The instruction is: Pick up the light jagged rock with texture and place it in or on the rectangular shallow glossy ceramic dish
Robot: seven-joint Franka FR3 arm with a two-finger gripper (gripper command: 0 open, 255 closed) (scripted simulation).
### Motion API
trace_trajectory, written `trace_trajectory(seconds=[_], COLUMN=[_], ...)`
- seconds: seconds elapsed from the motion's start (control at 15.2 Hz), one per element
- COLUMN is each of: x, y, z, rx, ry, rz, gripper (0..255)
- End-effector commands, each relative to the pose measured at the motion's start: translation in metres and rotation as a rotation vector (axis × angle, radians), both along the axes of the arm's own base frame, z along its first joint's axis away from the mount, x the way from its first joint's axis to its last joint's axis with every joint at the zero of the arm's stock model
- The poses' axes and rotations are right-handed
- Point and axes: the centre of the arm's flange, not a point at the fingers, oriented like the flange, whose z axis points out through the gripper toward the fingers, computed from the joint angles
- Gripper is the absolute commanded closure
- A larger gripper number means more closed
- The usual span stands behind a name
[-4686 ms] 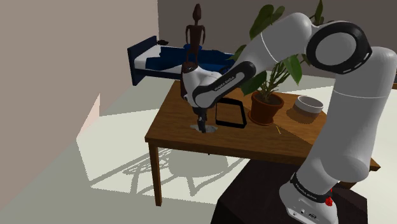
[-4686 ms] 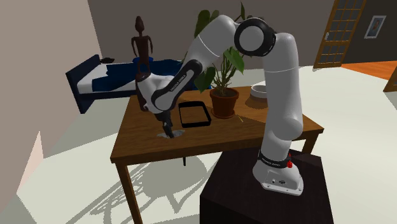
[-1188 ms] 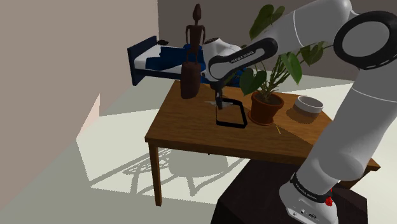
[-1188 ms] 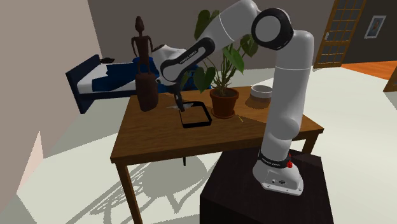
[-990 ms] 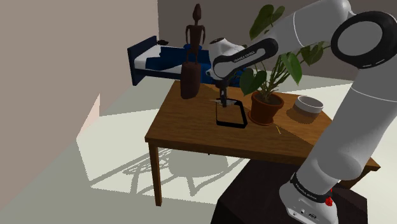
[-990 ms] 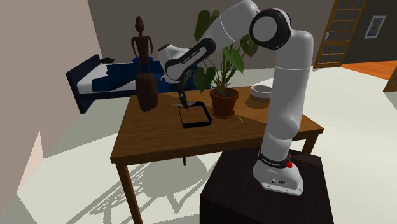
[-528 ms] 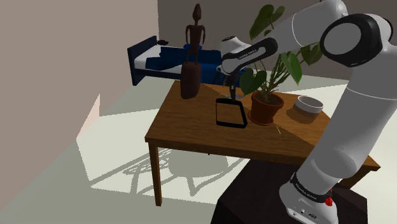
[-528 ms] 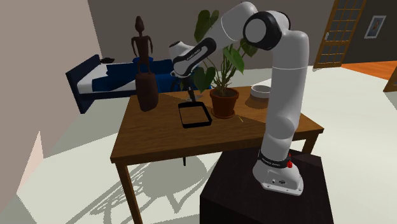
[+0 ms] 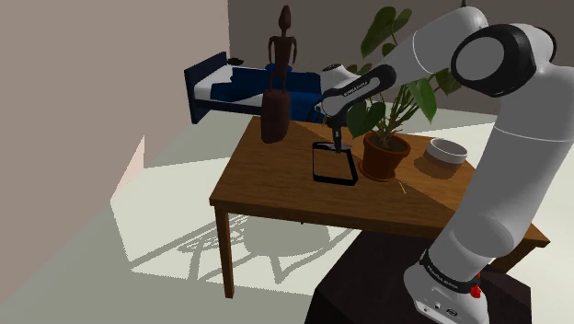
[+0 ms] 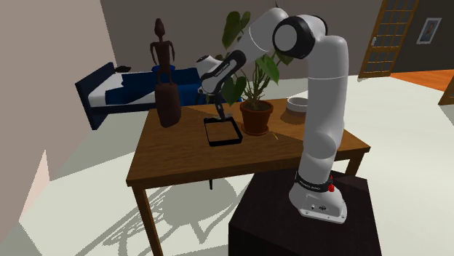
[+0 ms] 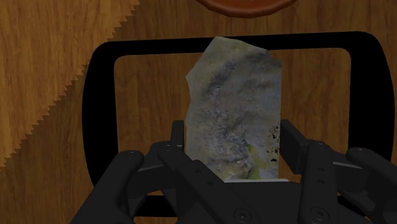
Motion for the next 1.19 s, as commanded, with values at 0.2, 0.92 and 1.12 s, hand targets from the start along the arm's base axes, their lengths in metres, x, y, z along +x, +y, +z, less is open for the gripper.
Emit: trace_trajectory(seconds=[0.2, 0.92, 1.12], x=[0.0, 0.0, 0.0], y=[0.0, 0.0, 0.0], z=[-0.026, -0.035, -0.035], rx=[0.0, 0.0, 0.0], ry=[0.0, 0.0, 0.0], rz=[0.0, 0.0, 0.0], gripper=[255, 0, 0])
